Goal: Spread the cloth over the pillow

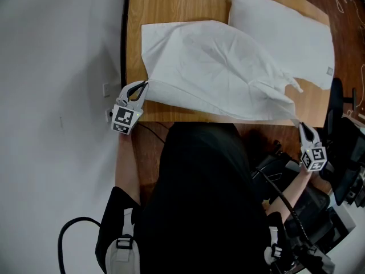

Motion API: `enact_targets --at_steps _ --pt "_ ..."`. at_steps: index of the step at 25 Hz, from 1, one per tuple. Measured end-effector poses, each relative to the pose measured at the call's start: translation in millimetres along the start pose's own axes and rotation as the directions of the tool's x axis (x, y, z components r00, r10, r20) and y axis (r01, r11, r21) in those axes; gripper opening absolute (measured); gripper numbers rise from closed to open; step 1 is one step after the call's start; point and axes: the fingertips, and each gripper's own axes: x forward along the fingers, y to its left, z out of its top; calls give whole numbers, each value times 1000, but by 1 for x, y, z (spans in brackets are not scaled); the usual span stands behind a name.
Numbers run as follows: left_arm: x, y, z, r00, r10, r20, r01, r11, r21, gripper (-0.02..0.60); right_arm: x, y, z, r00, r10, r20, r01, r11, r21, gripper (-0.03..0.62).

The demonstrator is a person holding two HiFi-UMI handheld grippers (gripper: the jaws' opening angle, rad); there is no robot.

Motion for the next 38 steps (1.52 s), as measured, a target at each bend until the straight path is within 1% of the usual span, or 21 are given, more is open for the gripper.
enact_targets --at_steps 3,6,8,9,11,13,15,16,18,20,21,22,23,24,26,28,29,32,34,36,38 --pt "-4 7 22 996 18 85 -17 1000 -12 13 -2 -4 8 1000 -23 12 23 1000 15 18" --pt "-15 18 56 983 10 185 -1 999 -48 11 -13 -12 26 996 -82 46 81 996 27 18" --pt "-33 32 103 956 13 292 5 998 -61 9 -30 -20 54 985 -140 106 138 990 20 18" --pt "-43 40 132 935 12 356 9 998 -55 9 -43 -24 72 974 -173 146 173 985 10 18" --pt "-69 55 191 878 2 479 10 1000 -24 9 -79 -35 111 944 -236 231 246 969 -14 18" --pt "-102 72 251 811 -4 585 -10 1000 20 9 -128 -46 151 900 -298 319 322 946 -27 18" --pt "-134 91 314 733 -1 680 -47 998 52 8 -187 -59 190 849 -353 392 398 917 -36 18" --pt "-147 100 345 688 -7 726 -48 997 56 8 -214 -66 206 827 -374 419 429 902 -42 18" --pt "-167 115 399 594 -18 804 -21 999 38 8 -263 -85 230 790 -410 455 480 876 -43 18" --pt "-183 124 444 510 -31 859 37 999 14 8 -305 -106 243 762 -446 470 523 852 -39 18" --pt "-189 124 464 474 -42 880 74 997 8 8 -325 -116 247 750 -463 472 543 839 -39 18" --pt "-193 121 481 449 -52 892 99 995 8 8 -345 -126 249 738 -480 475 563 826 -40 18" --pt "-195 115 497 439 -60 896 103 995 16 8 -364 -136 248 722 -497 481 584 811 -39 18" --pt "-195 105 513 443 -71 894 88 995 36 8 -382 -147 246 702 -515 492 607 794 -36 18" --pt "-192 75 544 475 -95 875 36 995 89 8 -414 -170 233 659 -550 513 652 758 -26 18" --pt "-190 40 571 510 -103 854 -2 993 121 8 -445 -197 211 636 -571 519 675 738 -17 18" --pt "-190 22 584 517 -102 850 -12 992 126 8 -459 -211 199 634 -572 520 675 738 -11 18" --pt "-181 -27 615 518 -82 852 -21 994 109 8 -485 -261 165 645 -554 527 653 757 -3 18" --pt "-164 -60 628 539 -57 840 -31 996 88 8 -499 -296 146 650 -538 537 639 769 -3 18" --pt "-151 -98 639 562 -24 827 -67 995 75 8 -516 -324 125 638 -536 553 642 766 2 18" --pt "-144 -138 640 565 9 825 -104 993 60 8 -534 -344 97 610 -541 580 649 760 26 18"
